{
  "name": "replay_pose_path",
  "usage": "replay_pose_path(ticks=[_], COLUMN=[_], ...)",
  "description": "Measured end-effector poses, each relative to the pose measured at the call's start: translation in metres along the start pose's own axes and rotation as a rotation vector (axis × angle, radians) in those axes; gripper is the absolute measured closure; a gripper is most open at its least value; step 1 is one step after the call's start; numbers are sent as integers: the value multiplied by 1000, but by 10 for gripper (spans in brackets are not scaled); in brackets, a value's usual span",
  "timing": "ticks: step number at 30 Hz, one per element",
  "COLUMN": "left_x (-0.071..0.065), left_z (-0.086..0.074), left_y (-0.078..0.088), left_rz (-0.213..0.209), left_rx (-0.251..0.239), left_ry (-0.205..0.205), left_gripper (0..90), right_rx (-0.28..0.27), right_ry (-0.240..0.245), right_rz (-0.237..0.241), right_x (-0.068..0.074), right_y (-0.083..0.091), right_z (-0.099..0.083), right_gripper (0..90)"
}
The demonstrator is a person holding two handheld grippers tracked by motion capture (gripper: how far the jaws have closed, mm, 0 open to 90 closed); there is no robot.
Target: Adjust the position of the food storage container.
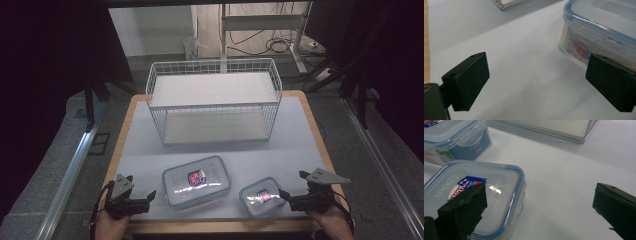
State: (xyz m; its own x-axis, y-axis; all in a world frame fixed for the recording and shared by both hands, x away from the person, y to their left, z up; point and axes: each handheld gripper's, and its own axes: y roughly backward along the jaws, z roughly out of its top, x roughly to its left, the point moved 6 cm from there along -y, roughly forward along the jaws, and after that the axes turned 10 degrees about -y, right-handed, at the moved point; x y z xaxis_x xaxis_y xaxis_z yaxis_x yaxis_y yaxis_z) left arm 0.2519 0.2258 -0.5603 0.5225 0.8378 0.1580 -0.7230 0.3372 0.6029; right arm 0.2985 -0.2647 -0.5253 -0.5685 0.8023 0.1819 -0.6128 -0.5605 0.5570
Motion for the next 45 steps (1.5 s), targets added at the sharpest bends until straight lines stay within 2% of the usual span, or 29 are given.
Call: replay_pose_path(ticks=[3,6,17,18,21,27,31,32,34,36,37,38,39,40,45], left_x=[-2,-4,-6,-6,-7,-6,-7,-8,-8,-9,-9,-9,-9,-9,-8], left_z=[-1,-1,-1,0,2,2,3,3,4,4,4,5,5,6,7], left_y=[-2,-3,-4,-3,-2,-2,-1,-1,-1,-1,-1,0,0,0,1], left_rz=[-1,-5,-9,-13,-43,-44,-51,-59,-54,-54,-54,-58,-58,-58,-49], left_rx=[14,21,22,23,4,13,20,16,17,19,19,11,11,5,0], left_ry=[-14,-33,-35,-33,13,18,32,40,37,26,26,26,26,27,41], left_gripper=[53,54,60,60,62,65,66,65,65,64,63,63,62,60,53], right_rx=[6,10,24,25,29,35,34,31,31,22,22,14,14,10,26], right_ry=[-6,11,16,16,17,22,5,-4,-8,-15,-15,-4,-4,2,-6], right_rz=[4,0,21,21,21,11,13,18,24,33,33,44,44,60,108], right_x=[2,5,9,10,13,15,15,15,15,18,18,23,23,28,39], right_y=[-1,-2,-3,-3,-4,-4,-3,-1,0,3,3,6,6,8,8], right_z=[0,0,-1,-1,-1,-1,1,2,2,5,5,8,8,11,15], right_gripper=[0,0,0,0,13,51,95,139,156,235,235,294,294,350,434])
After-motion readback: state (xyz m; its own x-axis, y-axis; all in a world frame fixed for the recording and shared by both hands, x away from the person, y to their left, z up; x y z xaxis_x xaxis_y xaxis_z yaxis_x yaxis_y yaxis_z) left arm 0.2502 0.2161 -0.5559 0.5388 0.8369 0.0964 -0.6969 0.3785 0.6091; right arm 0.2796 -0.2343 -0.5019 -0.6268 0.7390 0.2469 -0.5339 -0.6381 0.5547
